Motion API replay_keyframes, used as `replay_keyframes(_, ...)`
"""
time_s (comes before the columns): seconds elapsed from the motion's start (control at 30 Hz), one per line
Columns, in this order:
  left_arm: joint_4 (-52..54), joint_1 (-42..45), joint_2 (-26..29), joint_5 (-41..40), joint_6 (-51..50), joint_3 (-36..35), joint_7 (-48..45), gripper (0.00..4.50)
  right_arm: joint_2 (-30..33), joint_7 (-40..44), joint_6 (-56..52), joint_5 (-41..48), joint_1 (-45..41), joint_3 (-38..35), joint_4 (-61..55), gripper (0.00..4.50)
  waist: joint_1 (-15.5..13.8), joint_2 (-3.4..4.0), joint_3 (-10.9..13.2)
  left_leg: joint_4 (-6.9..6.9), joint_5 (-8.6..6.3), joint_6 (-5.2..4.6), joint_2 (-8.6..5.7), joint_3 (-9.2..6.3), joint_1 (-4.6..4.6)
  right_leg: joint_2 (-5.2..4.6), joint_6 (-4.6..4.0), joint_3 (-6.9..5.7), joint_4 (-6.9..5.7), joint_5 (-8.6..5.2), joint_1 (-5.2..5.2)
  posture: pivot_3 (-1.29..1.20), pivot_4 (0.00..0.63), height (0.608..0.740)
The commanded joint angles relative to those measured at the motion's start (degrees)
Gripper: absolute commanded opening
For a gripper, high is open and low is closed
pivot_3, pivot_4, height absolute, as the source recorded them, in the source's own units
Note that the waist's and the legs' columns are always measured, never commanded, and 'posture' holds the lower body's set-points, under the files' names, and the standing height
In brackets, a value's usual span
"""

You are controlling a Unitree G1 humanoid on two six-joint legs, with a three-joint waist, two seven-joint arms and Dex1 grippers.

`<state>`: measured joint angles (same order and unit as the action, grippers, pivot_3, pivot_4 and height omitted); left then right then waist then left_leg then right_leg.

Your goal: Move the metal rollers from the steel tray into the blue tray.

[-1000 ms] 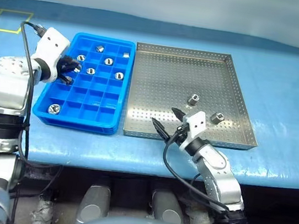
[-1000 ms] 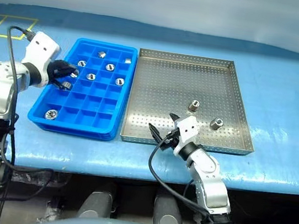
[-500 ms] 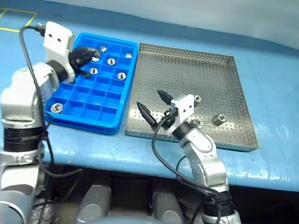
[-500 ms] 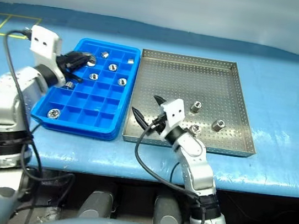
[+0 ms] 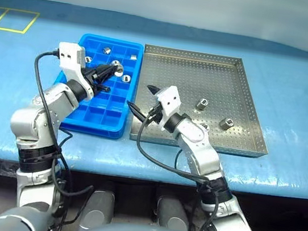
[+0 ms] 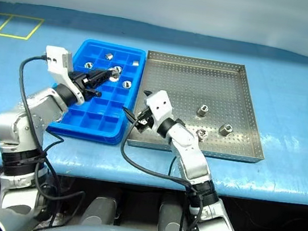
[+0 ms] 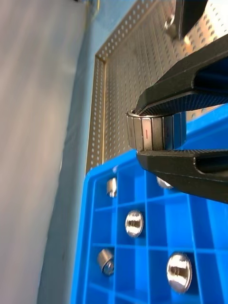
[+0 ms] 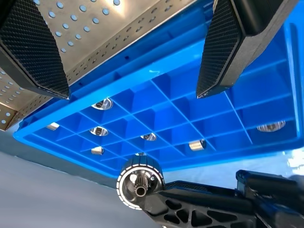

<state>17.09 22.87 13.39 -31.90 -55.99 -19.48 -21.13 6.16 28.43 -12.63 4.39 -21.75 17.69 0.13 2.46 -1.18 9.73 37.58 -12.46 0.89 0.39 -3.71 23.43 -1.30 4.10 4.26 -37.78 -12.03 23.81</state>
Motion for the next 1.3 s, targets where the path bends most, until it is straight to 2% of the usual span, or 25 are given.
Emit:
replay_keyframes(0.03,3.48,-0.96,-2.43,-5.72,-1.54,-1.55,1.4,0.74,-0.94,0.1,2.5,0.05,-0.81,-0.27,-0.24,4.5,-0.08,0.0,0.0,0.0,0.0,0.0,0.0,-0.01,0.0,0.0,0.0,-0.01,0.0,0.0,0.0,0.03,0.15,0.74)
replay_keyframes(0.23,4.29,-2.62,-5.06,-11.21,-2.23,-2.63,4.78,0.74,-0.15,-0.78,7.03,-3.58,-1.1,0.73,1.23,4.5,-0.23,0.0,0.0,0.0,0.01,0.02,0.0,-0.02,0.01,-0.01,0.01,-0.02,0.03,-0.01,-0.02,0.04,0.15,0.74)
replay_keyframes(0.5,6.12,-5.28,-6.74,-2.09,9.56,-4.76,19.05,0.74,-0.45,-1.99,8.39,-3.6,1.31,-0.22,1.26,4.5,-0.42,-0.01,0.0,-0.04,0.03,0.06,0.0,-0.04,-0.01,0.0,-0.06,-0.02,0.05,-0.04,-0.03,0.05,0.15,0.74)
replay_keyframes(0.87,10.39,-13.13,-7.24,1.12,8.77,-2.62,27.38,0.74,0.97,-2.49,8.08,-3.39,4.16,-1.5,0.64,4.5,-0.83,-0.02,0.0,-0.11,0.05,0.1,-0.04,-0.04,0.0,-0.05,-0.17,-0.03,0.18,-0.12,-0.06,0.04,0.15,0.74)
replay_keyframes(1.13,6.36,-12.85,-5.83,7.94,9.52,-0.12,31.95,0.74,0.95,-2.65,7.9,-2.88,5.53,-1.95,-0.37,4.5,-0.87,-0.02,0.0,-0.11,0.05,0.1,-0.04,-0.04,0.0,-0.04,-0.21,-0.04,0.19,-0.15,-0.05,0.04,0.15,0.74)
replay_keyframes(1.3,4.19,-11.28,-5.63,8.08,11.12,1.91,28.84,2.4,1.05,-3.3,7.68,-2.79,6.63,-2.64,-1.26,4.5,-0.95,-0.02,0.0,-0.11,0.05,0.11,-0.04,-0.04,0.01,-0.04,-0.22,-0.05,0.22,-0.16,-0.06,0.01,0.15,0.74)
